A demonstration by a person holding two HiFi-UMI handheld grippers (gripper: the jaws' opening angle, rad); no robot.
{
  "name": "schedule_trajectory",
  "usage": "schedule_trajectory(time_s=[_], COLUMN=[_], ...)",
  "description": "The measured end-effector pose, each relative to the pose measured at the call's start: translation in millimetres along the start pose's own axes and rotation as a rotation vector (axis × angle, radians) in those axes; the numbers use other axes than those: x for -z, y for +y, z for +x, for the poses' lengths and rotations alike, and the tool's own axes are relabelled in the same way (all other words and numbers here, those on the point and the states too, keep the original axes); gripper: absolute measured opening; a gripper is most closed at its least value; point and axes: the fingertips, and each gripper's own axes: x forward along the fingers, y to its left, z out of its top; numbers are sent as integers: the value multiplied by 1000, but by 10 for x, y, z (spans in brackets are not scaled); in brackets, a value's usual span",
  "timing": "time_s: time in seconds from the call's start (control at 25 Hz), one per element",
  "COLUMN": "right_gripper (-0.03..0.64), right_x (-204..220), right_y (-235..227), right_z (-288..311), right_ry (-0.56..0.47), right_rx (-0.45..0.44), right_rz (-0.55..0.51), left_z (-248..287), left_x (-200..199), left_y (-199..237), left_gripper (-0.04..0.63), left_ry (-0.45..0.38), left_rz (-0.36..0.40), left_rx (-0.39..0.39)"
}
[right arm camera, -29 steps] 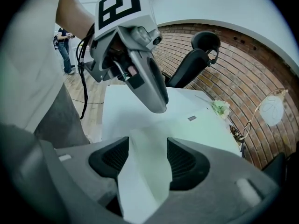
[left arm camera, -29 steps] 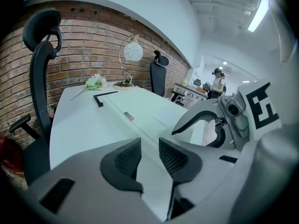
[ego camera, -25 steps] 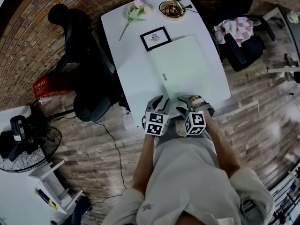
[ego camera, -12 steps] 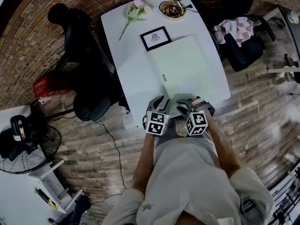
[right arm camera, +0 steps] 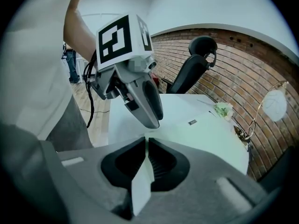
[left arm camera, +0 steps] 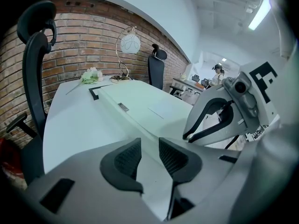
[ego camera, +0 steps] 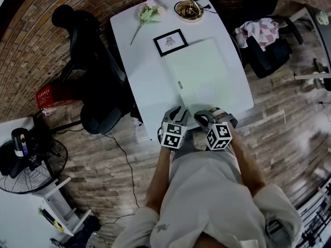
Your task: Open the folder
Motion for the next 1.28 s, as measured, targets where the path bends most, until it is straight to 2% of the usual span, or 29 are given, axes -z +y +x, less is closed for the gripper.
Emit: schedule_trajectory(time_s=[1.28], right_gripper=[12], right_x=[-156], right_y=[-129], right_z=[-247], right_ry=[-52], right_rx=[84], right_rz=[71], left_z=[58], left_x=[38], left_y=[10], left_gripper=[130], left_ry=[1], left_rz=[13], left_rx=[7])
